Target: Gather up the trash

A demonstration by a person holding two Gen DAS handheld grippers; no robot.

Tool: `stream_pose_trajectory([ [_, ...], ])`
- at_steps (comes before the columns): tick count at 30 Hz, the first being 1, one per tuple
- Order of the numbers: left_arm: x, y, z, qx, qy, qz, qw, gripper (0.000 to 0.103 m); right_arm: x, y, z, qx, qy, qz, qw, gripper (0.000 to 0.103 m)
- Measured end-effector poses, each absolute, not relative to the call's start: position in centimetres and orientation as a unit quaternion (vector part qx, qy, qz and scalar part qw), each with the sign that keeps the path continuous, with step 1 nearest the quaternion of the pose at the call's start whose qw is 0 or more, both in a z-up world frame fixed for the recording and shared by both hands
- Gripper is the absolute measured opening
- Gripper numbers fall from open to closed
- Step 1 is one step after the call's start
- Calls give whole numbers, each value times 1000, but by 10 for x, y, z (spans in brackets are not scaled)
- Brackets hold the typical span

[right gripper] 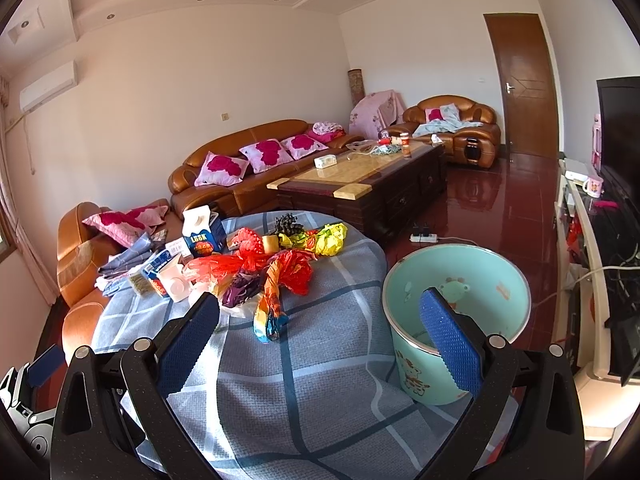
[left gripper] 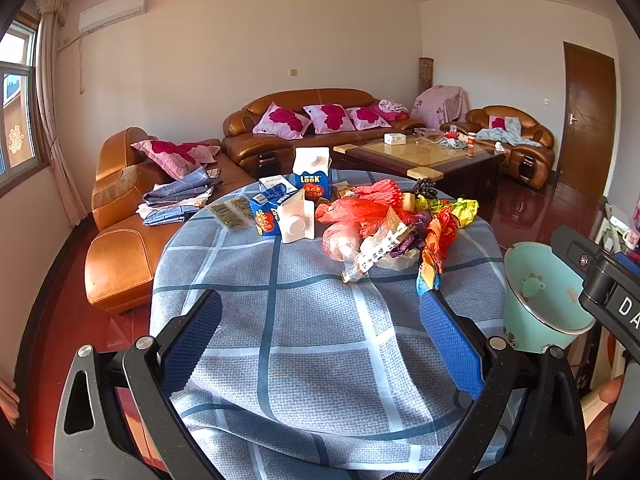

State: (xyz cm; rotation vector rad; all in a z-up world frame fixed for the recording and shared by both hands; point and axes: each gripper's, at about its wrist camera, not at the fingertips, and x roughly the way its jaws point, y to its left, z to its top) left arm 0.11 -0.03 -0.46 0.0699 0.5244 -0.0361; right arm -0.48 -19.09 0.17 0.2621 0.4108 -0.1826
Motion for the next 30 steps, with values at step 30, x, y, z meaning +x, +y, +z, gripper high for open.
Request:
stream_pose_trajectory([
  [30,2,-2,-7,35,260,-18,965,97,-5,-194,0,131,204,-89,966,99],
])
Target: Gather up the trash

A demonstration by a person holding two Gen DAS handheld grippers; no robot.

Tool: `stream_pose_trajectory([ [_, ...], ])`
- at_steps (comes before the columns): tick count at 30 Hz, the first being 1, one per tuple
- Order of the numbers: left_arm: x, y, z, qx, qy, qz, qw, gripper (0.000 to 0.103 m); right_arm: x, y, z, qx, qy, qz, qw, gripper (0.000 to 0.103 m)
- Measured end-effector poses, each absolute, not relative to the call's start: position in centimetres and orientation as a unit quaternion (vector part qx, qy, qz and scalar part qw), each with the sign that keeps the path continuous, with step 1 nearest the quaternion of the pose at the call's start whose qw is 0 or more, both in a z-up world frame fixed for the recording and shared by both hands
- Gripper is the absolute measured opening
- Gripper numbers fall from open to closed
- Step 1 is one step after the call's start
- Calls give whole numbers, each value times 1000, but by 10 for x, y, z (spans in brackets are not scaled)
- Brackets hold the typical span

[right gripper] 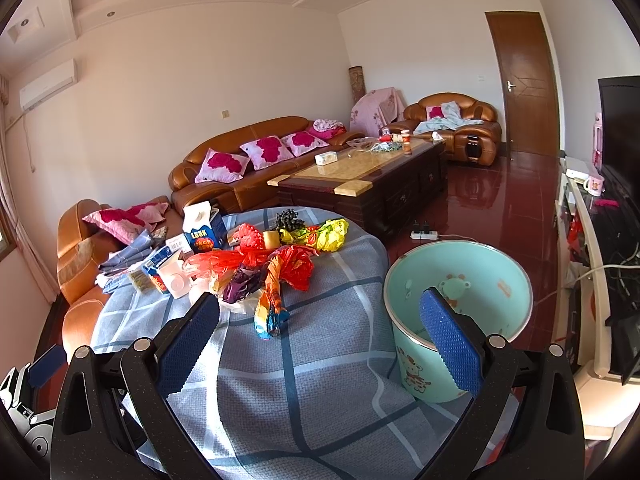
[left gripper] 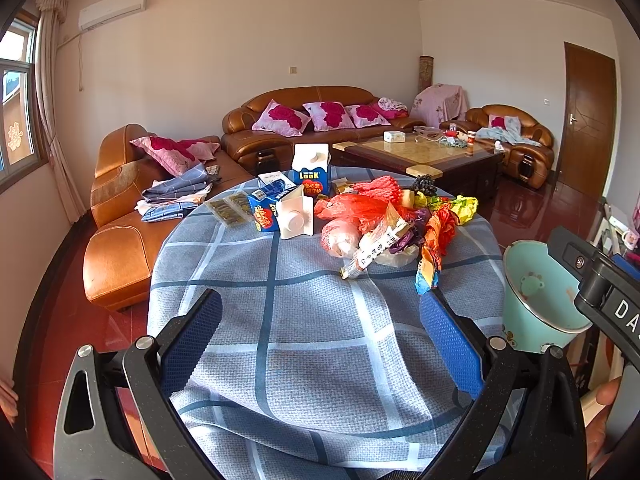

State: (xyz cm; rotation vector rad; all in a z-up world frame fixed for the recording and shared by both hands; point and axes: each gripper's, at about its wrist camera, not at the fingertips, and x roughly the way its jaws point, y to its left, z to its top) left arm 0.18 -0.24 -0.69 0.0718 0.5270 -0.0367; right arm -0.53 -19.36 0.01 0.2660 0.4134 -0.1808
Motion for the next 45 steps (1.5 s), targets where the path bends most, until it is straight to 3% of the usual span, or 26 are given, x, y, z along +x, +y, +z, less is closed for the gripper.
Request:
stream_pose_trajectory([
  [15,4,-5,-17,33,270,-21,962,97,-6,-193,-3,131,209,-90,965,99],
  [27,48,16,-50,-4,337,-41,940,97,28,-202,-42,113,246,-96,958,97],
  [31,66,19,-54,5,329,-40,944,94,63,-199,-51,110,276,-63,953,79],
  [36,96,12,-52,0,323,-86,942,89,105,-195,-52,126,297,-21,946,78],
  [39,116,4,-59,16,332,-106,937,83,131,-194,-57,125,316,5,940,65],
  [45,148,-8,-66,28,347,-135,928,78,169,-203,-80,165,374,51,911,59],
])
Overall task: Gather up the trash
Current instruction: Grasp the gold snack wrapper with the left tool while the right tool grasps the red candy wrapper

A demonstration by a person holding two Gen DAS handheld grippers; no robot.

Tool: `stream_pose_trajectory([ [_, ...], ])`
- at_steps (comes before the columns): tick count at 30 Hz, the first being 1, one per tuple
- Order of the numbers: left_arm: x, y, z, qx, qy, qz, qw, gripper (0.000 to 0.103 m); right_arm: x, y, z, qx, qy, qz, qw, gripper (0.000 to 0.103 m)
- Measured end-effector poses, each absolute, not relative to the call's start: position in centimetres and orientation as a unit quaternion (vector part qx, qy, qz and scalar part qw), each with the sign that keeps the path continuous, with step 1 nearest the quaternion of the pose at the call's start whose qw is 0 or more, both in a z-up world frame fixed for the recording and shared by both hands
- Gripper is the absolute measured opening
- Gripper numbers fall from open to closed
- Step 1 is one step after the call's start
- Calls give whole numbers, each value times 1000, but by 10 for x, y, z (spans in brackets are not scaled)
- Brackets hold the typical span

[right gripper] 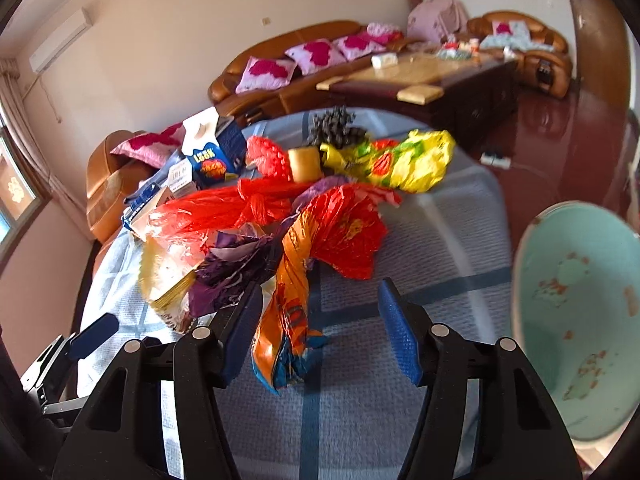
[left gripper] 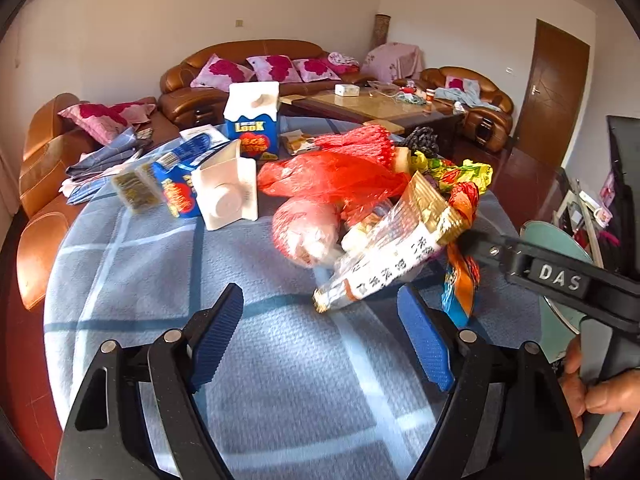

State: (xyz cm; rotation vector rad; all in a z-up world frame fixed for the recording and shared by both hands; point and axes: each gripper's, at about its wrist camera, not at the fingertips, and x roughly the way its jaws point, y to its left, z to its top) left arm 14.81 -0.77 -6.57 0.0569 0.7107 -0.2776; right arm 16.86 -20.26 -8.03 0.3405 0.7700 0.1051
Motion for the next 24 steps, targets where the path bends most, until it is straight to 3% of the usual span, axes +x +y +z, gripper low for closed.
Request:
stream_pose_trajectory([
  [2,153,-14,-65,33,343,-141,928,79,174,-205,-86,178,387,60,903,51],
  [4,159,-22,-67,45,340,-139,929,79,178,-206,-90,193,397,80,894,34],
  [6,169,-27,-70,46,347,-145,925,70,179,-208,-92,198,401,96,889,22],
  [7,173,-28,-72,38,355,-156,921,58,178,-208,-91,196,401,99,889,18],
  [9,176,-27,-73,22,362,-164,917,50,172,-209,-87,191,394,105,893,17],
  [10,177,-27,-73,19,361,-163,918,43,169,-208,-85,186,390,105,895,16],
  [11,176,-27,-73,18,360,-164,918,29,166,-207,-84,181,387,104,898,16],
  [13,174,-27,-73,9,364,-174,915,16,156,-208,-77,175,373,103,905,16],
  [24,132,-19,-44,-20,322,-187,928,15,94,-236,-39,154,293,45,943,16],
])
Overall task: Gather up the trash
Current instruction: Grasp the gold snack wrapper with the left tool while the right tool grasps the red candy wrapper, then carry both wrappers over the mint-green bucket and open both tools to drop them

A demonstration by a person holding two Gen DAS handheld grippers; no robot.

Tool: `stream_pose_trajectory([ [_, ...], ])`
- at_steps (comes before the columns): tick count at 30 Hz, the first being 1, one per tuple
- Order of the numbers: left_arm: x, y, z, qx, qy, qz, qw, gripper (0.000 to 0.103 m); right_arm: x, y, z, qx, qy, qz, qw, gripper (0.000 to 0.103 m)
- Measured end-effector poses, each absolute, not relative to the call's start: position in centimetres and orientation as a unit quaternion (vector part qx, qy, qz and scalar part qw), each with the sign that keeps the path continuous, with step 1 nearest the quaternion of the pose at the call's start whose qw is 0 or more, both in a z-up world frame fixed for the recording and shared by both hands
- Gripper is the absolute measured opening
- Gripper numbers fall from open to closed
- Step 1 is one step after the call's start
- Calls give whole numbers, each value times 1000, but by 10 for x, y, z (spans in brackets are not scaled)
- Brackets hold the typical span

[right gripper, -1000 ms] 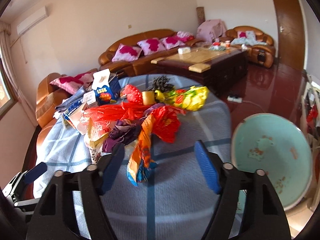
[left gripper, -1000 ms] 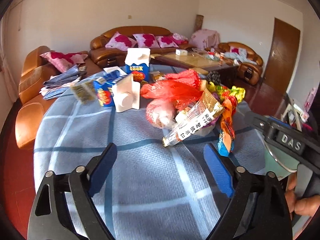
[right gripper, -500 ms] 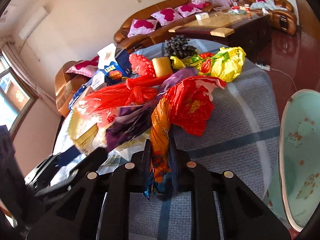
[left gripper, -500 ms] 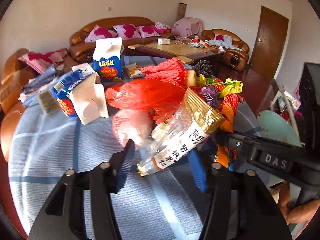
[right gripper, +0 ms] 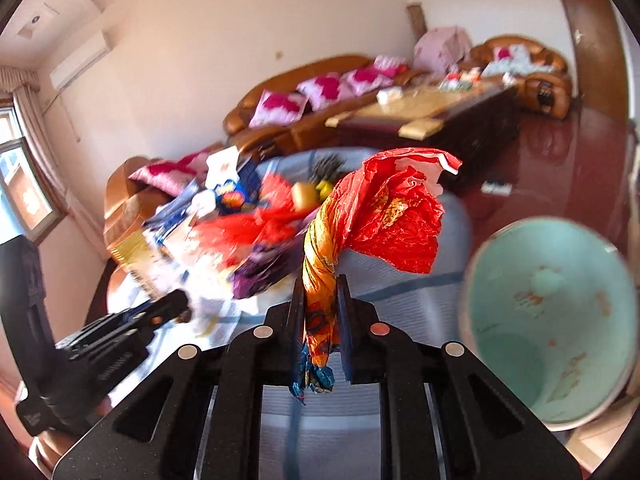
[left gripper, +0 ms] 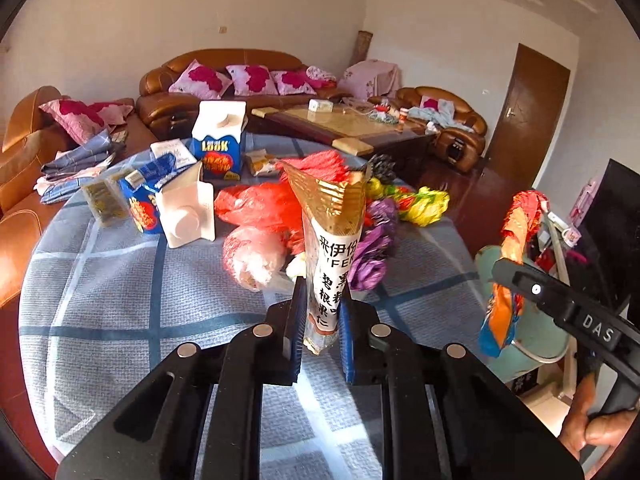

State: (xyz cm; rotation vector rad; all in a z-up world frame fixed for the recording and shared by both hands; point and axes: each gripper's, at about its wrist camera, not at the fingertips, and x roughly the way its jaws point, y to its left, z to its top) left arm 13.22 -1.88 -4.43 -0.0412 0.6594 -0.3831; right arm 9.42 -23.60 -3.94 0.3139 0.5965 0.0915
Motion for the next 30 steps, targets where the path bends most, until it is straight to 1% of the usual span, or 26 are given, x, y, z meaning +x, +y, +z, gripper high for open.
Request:
stream_pose_trajectory([
  [7,112,-51,-22,-14,306,-230,924,15,76,-295,-35,154,294,-58,942,16],
  [11,105,-77,-15,-5,300,-253,920,15,77,-322,-40,128,305,-116,936,16],
  [15,108,-111,-15,5,308,-277,910,15,80,-348,-61,117,335,-152,923,16],
  [19,112,-144,-21,10,320,-303,898,15,83,-370,-87,130,373,-160,905,16],
  [24,120,-188,-33,20,336,-331,881,15,87,-381,-101,142,392,-152,896,17],
  [27,130,-211,-41,23,348,-347,871,15,85,-390,-104,158,397,-153,891,19],
  [30,139,-229,-47,21,361,-359,860,15,82,-400,-102,181,394,-154,888,29],
])
